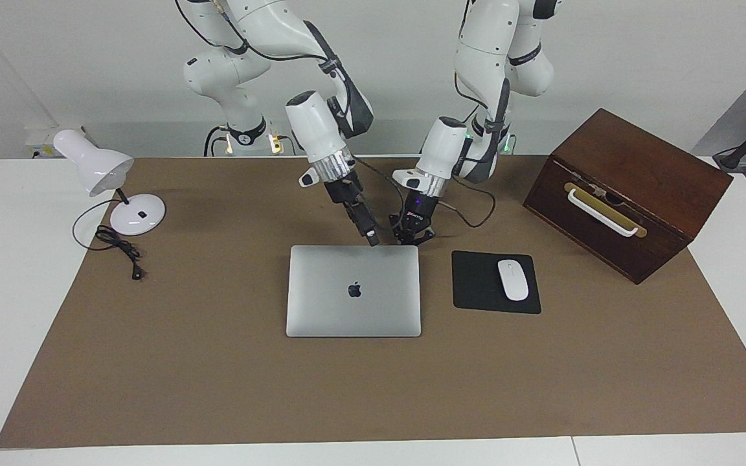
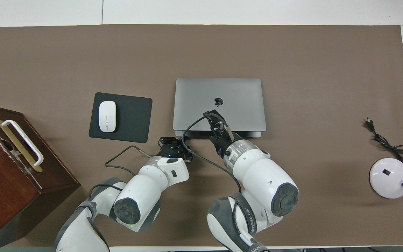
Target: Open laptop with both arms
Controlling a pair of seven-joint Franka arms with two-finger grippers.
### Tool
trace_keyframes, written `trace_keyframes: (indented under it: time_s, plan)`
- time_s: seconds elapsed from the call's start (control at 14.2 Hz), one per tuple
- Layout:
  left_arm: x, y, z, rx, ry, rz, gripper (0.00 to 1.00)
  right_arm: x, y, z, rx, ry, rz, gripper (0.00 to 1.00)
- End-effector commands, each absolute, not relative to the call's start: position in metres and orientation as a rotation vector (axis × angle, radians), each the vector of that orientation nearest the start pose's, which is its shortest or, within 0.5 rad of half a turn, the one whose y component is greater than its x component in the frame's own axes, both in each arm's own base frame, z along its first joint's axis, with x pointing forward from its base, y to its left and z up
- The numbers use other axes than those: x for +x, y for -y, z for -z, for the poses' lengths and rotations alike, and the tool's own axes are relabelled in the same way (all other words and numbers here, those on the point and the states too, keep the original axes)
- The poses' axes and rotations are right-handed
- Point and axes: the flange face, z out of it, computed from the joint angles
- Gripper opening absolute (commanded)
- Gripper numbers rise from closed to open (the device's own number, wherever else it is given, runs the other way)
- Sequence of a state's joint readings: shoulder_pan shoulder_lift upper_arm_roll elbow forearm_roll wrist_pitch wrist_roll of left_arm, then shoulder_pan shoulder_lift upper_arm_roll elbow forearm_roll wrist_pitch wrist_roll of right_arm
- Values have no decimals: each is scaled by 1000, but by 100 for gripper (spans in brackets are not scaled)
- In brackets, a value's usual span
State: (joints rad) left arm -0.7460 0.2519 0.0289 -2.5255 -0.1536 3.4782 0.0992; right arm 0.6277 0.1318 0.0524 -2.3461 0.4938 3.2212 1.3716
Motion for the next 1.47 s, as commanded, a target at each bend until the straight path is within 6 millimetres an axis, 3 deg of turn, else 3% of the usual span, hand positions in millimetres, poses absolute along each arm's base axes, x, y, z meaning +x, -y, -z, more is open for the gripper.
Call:
trace_keyframes:
  time_s: [0.0, 1.05, 1.4]
  plan:
    - [400, 323, -264, -2994, -994, 1133, 0, 450, -303, -360, -1986, -1392, 314, 100]
    - [421, 314, -274, -2995, -928, 1176, 0, 455, -281, -343, -2092, -1322, 381, 100]
    - [425, 313, -268, -2996, -922, 1164, 0, 462, -271, -341, -2102, -1321, 401, 100]
